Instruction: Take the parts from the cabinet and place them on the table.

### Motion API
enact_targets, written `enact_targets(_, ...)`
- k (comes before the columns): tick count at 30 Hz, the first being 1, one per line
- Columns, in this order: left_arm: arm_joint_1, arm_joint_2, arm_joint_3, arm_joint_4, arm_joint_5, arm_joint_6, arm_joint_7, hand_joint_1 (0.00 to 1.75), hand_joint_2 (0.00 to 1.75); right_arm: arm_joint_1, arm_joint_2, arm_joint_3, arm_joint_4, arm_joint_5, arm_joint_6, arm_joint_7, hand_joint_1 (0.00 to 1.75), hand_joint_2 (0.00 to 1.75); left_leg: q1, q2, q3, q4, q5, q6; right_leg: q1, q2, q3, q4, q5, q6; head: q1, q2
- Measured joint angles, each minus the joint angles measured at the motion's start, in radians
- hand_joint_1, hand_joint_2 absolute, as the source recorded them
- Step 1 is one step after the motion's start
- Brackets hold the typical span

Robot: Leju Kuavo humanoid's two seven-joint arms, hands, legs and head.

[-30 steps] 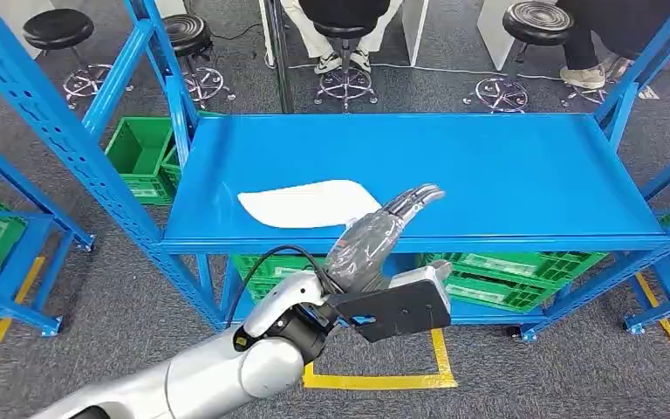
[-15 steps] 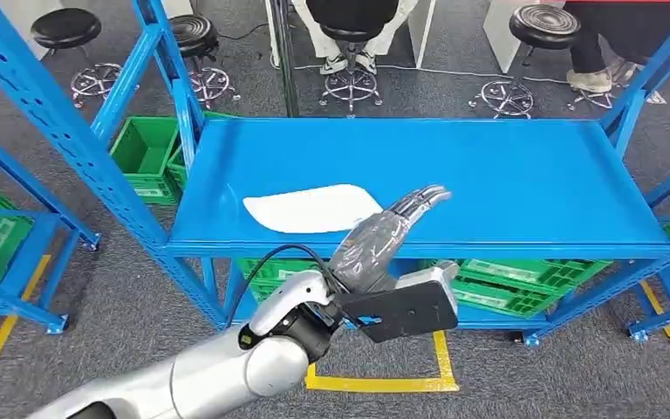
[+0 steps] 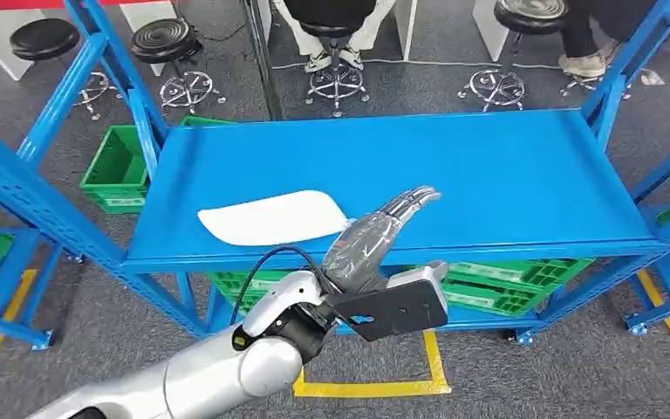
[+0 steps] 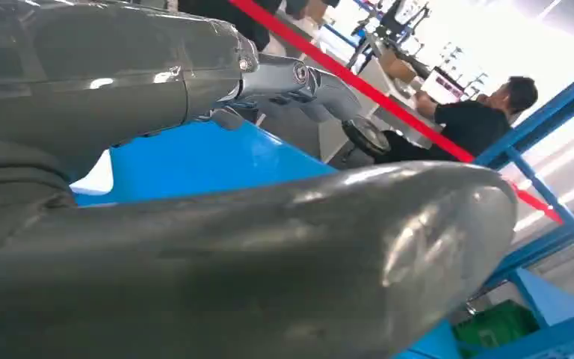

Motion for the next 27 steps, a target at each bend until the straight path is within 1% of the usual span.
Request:
enact_targets(1, 0.0, 0.0, 0.0, 0.0, 0.0, 0.0, 0.0, 0.0, 0.0, 0.0, 0.0, 0.0, 0.0, 0.0, 0.0, 0.0, 0.0, 1.75, -0.005, -0.002, 0.02, -0.066, 0.058, 0.013, 0.005, 0.002, 0.011, 0.0, -0.006, -0.001, -0.001, 0.0)
enact_targets(2, -0.001, 0.0, 0.0, 0.0, 0.0, 0.0, 0.0, 0.0, 0.0, -0.001, 0.0, 0.0, 0.0, 0.0, 0.0, 0.0, 0.0, 1.75, -0.014, -0.006, 0.048, -0.147, 0.118, 0.03, 0.009, 0.005, 0.022, -0.001, -0.013, -0.001, -0.002, 0.0)
enact_targets(3, 0.0, 0.0, 0.0, 0.0, 0.0, 0.0, 0.0, 0.0, 0.0, 0.001, 0.003, 0.0, 0.0, 0.0, 0.001, 0.0, 0.0, 1.75, -0.022, -0.012, 0.068, -0.194, 0.138, 0.051, 0.006, 0.005, 0.025, -0.005, -0.019, 0.0, 0.0, 0.0)
enact_targets(4, -0.001, 0.001, 0.0, 0.0, 0.001, 0.0, 0.0, 0.0, 0.0, -0.002, 0.006, 0.0, 0.0, 0.0, 0.002, 0.0, 0.0, 1.75, -0.024, -0.012, 0.073, -0.204, 0.139, 0.054, 0.012, 0.008, 0.029, -0.004, -0.022, 0.006, 0.007, 0.0)
enact_targets(5, -0.002, 0.002, 0.0, 0.0, 0.002, 0.0, 0.0, 0.0, 0.0, -0.003, 0.005, 0.0, 0.0, 0.0, 0.001, 0.0, 0.0, 1.75, -0.03, -0.01, 0.08, -0.222, 0.127, 0.054, 0.008, 0.008, 0.026, -0.007, -0.023, 0.012, 0.005, 0.0)
enact_targets(6, -0.002, 0.0, 0.0, 0.0, 0.002, 0.001, 0.0, 0.0, 0.0, -0.003, 0.005, 0.0, 0.0, 0.0, 0.002, 0.0, 0.0, 1.75, -0.03, -0.012, 0.083, -0.23, 0.12, 0.054, 0.006, 0.005, 0.025, -0.009, -0.021, 0.018, -0.003, 0.0)
enact_targets(7, -0.002, -0.002, 0.0, 0.0, 0.002, 0.001, 0.0, 0.0, 0.0, -0.002, 0.005, 0.0, 0.0, 0.0, 0.002, 0.0, 0.0, 1.75, -0.024, -0.011, 0.086, -0.245, 0.114, 0.04, 0.011, 0.002, 0.022, 0.001, -0.03, 0.008, -0.002, 0.0)
enact_targets(8, 0.0, -0.002, 0.0, 0.0, 0.002, 0.001, 0.001, 0.0, 0.0, -0.002, 0.005, 0.0, 0.0, 0.0, 0.001, 0.0, 0.0, 1.75, -0.023, -0.013, 0.086, -0.242, 0.115, 0.03, 0.011, 0.0, 0.024, -0.001, -0.027, -0.002, 0.005, 0.0)
enact_targets(9, -0.001, -0.002, 0.0, 0.0, 0.002, 0.001, 0.001, 0.0, 0.0, -0.002, 0.005, 0.0, 0.0, 0.0, 0.002, 0.0, 0.0, 1.75, -0.024, -0.014, 0.088, -0.242, 0.113, 0.031, 0.01, -0.001, 0.026, -0.004, -0.026, -0.003, 0.008, 0.0)
enact_targets(13, -0.001, -0.002, 0.0, 0.0, 0.002, 0.002, 0.002, 0.0, 0.0, -0.005, 0.005, 0.0, 0.0, 0.0, 0.001, 0.0, 0.0, 1.75, -0.025, -0.011, 0.089, -0.243, 0.11, 0.037, 0.01, -0.001, 0.035, -0.018, -0.026, -0.003, 0.011, 0.0)
enact_targets(14, -0.001, -0.002, 0.0, 0.0, 0.002, 0.002, 0.002, 0.0, 0.0, -0.004, 0.004, 0.0, 0.0, 0.0, 0.001, 0.0, 0.0, 1.75, -0.025, -0.011, 0.09, -0.243, 0.108, 0.039, 0.01, -0.001, 0.036, -0.019, -0.026, -0.002, 0.012, 0.0)
enact_targets(16, -0.001, -0.002, 0.0, 0.0, 0.002, 0.002, 0.003, 0.0, 0.0, -0.004, 0.002, 0.0, 0.0, 0.0, 0.001, 0.0, 0.0, 1.75, -0.026, -0.008, 0.092, -0.243, 0.107, 0.042, 0.01, 0.0, 0.038, -0.023, -0.024, 0.0, 0.013, 0.0)
enact_targets(19, -0.001, -0.002, 0.0, 0.0, 0.005, 0.003, 0.003, 0.0, 0.0, -0.004, 0.003, 0.0, 0.0, 0.0, 0.001, 0.0, 0.0, 1.75, -0.026, -0.005, 0.093, -0.243, 0.107, 0.044, 0.01, 0.0, 0.039, -0.026, -0.021, 0.01, 0.014, 0.0)
enact_targets(21, -0.001, -0.002, 0.0, 0.0, 0.006, 0.003, 0.002, 0.0, 0.0, -0.003, 0.002, 0.0, 0.0, 0.0, 0.001, 0.0, 0.0, 1.75, -0.026, -0.004, 0.093, -0.243, 0.107, 0.045, 0.01, 0.001, 0.039, -0.026, -0.021, 0.012, 0.013, 0.0)
enact_targets(23, -0.001, -0.002, 0.0, 0.0, 0.006, 0.004, 0.002, 0.0, 0.0, -0.003, 0.002, 0.0, 0.0, 0.0, 0.001, 0.0, 0.0, 1.75, -0.026, -0.004, 0.093, -0.243, 0.108, 0.046, 0.01, 0.001, 0.039, -0.027, -0.02, 0.017, 0.013, 0.0)
enact_targets(27, -0.001, -0.002, 0.0, 0.0, 0.007, 0.004, 0.002, 0.0, 0.0, -0.003, 0.002, 0.0, 0.0, 0.0, 0.001, 0.0, 0.0, 1.75, -0.026, -0.004, 0.095, -0.243, 0.108, 0.046, 0.01, 0.001, 0.04, -0.027, -0.02, 0.017, 0.013, 0.0)
